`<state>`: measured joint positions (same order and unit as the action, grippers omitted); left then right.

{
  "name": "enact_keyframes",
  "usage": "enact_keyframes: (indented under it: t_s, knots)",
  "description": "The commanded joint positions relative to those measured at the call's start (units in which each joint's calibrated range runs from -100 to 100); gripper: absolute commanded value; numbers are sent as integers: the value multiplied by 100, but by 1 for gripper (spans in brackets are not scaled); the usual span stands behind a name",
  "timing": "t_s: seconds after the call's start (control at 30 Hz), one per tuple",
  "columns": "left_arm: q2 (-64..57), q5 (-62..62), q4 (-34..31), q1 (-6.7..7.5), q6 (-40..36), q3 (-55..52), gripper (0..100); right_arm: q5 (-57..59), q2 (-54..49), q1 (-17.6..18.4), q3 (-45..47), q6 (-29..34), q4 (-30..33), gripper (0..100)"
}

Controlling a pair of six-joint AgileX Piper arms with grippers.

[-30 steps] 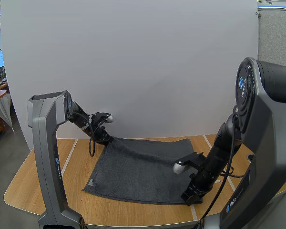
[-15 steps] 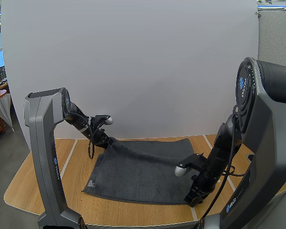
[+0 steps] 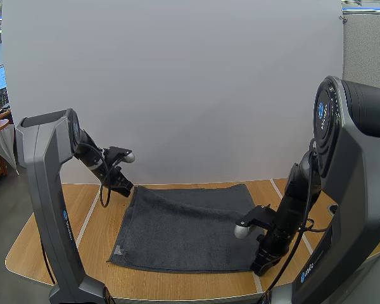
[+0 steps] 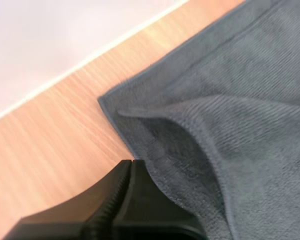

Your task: Fold the towel

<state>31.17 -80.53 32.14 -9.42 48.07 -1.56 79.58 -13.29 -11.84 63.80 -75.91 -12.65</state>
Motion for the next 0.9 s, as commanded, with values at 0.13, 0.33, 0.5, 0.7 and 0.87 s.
enact_keyframes:
  t_s: [0.13,0.33,0.5,0.7,0.87]
  knots:
    - [-62,-19,402,21,85,-25,0,-228,-32,-6,55,-4,169,0]
    - [-8,173,533,21,219,-9,0,-270,-32,-6,55,-4,132,0]
    - [283,218,543,86,231,7,0,-270,-32,-6,55,-24,9,0]
    - [437,377,555,224,272,65,0,-270,-32,-6,55,-24,0,0]
    - [531,519,719,283,289,150,0,-250,-32,-6,55,-13,-14,0]
